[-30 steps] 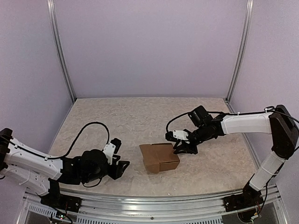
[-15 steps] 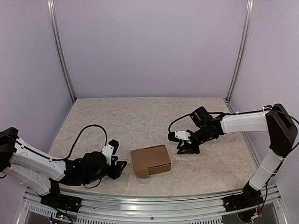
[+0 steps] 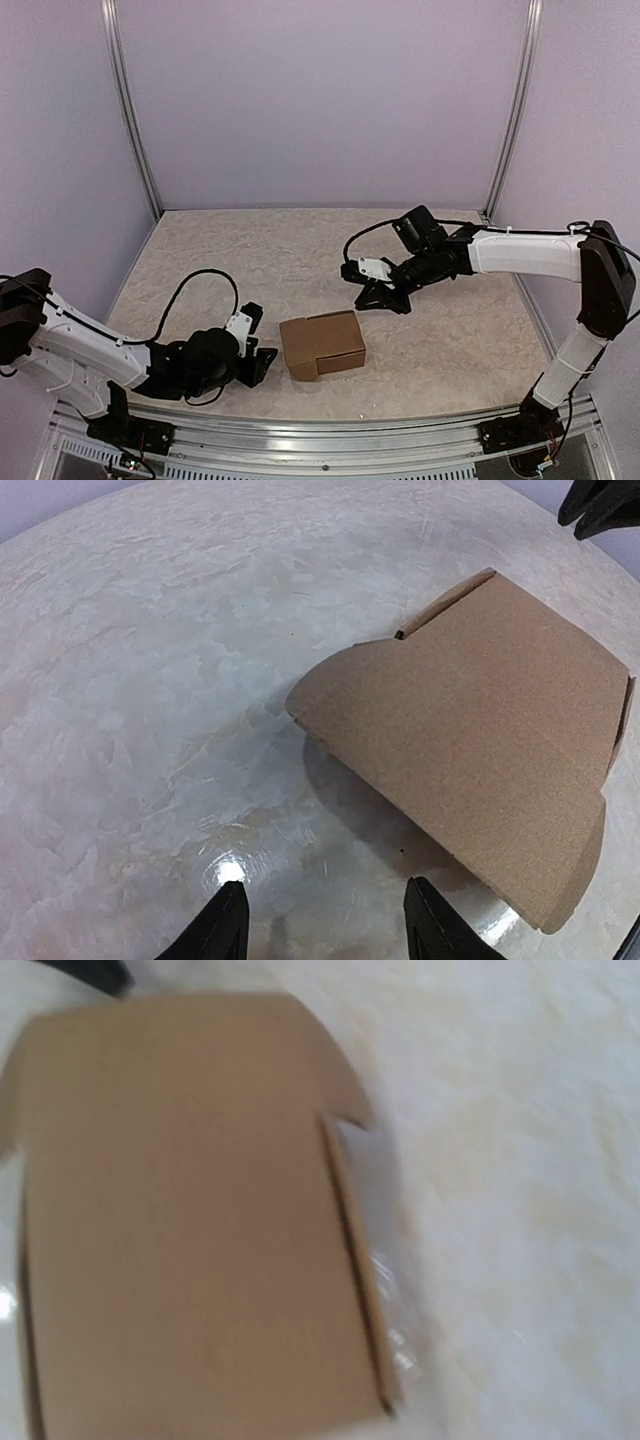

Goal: Fold the paper box

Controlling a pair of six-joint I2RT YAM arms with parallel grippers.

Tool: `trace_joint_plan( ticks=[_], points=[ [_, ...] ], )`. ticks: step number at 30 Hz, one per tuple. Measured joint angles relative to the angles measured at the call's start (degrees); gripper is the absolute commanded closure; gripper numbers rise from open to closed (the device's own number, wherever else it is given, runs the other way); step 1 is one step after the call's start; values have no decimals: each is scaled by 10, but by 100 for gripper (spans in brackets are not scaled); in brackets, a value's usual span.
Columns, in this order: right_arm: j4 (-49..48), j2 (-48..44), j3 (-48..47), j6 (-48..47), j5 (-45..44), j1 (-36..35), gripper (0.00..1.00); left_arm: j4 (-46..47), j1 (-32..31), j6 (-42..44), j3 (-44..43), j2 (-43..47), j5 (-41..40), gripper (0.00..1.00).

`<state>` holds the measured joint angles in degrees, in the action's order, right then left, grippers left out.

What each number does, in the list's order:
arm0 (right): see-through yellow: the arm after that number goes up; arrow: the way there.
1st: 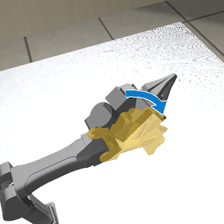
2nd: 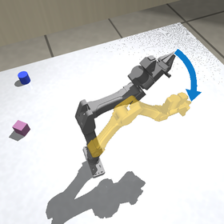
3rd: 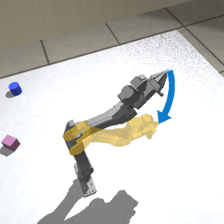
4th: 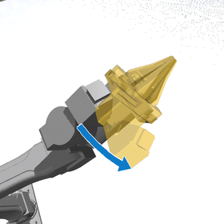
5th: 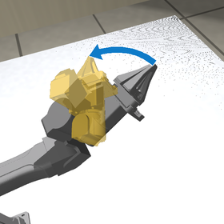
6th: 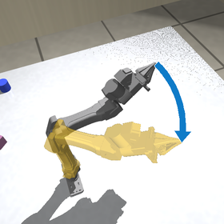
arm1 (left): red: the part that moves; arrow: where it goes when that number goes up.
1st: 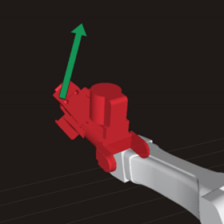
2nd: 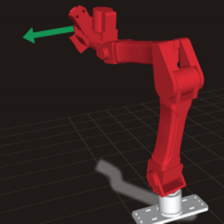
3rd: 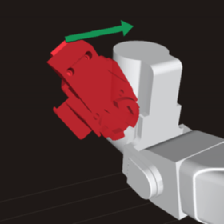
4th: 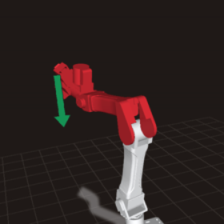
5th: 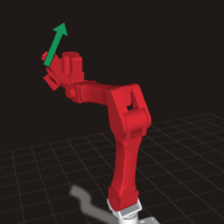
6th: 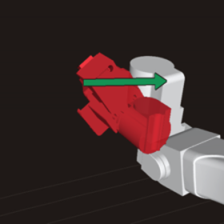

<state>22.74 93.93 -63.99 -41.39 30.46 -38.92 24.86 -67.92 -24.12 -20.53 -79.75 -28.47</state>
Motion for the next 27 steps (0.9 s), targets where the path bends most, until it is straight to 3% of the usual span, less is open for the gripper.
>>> trace_joint_plan(
  ticks=[8,18,27],
  points=[
    [35,90,-23,-11,27,-16,94,-44,0,-24,-4,5,-26,47],
    [34,89,-18,-26,26,-12,95,-89,28,-54,-5,23,-35,47],
    [35,83,-5,-31,25,10,94,-73,30,-56,-5,5,-22,47]
  ],
)
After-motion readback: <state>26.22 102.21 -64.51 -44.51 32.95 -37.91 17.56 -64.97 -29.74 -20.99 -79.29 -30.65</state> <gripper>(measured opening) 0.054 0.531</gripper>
